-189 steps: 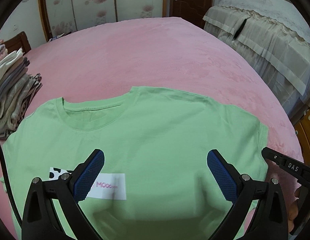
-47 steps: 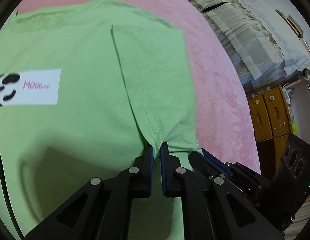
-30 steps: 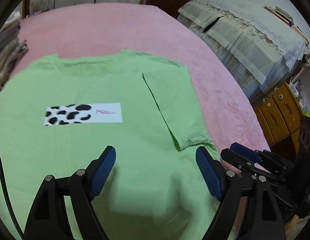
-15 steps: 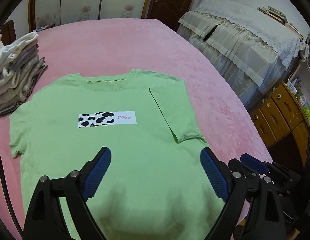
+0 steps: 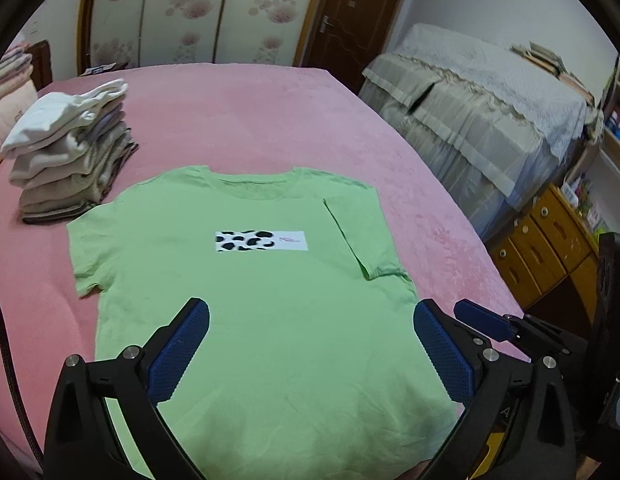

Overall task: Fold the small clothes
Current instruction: 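Lift both tools away and move toward the other sleeve, then grasp the other sleeve edge with the right tool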

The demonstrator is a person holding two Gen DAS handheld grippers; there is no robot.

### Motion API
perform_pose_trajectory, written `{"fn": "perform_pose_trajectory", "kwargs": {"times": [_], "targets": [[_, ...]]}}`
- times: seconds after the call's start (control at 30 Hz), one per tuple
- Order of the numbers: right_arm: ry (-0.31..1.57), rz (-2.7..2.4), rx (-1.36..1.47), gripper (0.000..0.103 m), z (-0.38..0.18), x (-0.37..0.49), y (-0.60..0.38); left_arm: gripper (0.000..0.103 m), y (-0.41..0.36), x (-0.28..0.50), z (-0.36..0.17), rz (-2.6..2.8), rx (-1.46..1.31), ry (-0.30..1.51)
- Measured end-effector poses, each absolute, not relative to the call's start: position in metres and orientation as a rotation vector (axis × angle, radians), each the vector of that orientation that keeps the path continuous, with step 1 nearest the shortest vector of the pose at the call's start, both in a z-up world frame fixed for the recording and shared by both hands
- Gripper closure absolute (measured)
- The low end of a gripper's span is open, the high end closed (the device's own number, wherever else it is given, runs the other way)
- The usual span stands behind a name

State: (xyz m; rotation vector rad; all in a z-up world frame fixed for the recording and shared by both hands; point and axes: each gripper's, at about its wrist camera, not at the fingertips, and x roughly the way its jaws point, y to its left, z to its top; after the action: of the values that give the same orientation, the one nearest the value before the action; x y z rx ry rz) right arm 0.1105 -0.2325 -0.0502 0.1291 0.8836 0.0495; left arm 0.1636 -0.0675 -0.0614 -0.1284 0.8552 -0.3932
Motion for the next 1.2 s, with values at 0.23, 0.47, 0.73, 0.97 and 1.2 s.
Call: {"fn": "perform_pose_trajectory", "kwargs": {"times": [0.23, 0.47, 0.73, 0.97, 1.2], "targets": [[0.856, 0.122, 0.057, 0.066, -0.033, 0.125, -0.164, 0.001, 0.005, 0.167, -0.056, -0.204, -0.105, 0.801], [0.845, 0.231, -0.054, 0.066, -0.040, 0.150, -0.080, 0.001, 0.101, 0.183, -0.069, 0.088, -0.002, 0.722], [0.866, 0.330, -0.100, 0.066, -0.070, 0.202, 0.002, 0.001, 0.201, 0.209, -0.100, 0.274, -0.042, 0.743], [0.873, 0.392, -0.161, 0.066, -0.096, 0.234, 0.048, 0.001, 0.249, 0.233, -0.132, 0.324, -0.160, 0.781], [0.915, 0.448, -0.229, 0.066, -0.128, 0.254, 0.089, 0.001, 0.257, 0.246, -0.160, 0.353, -0.175, 0.819]]}}
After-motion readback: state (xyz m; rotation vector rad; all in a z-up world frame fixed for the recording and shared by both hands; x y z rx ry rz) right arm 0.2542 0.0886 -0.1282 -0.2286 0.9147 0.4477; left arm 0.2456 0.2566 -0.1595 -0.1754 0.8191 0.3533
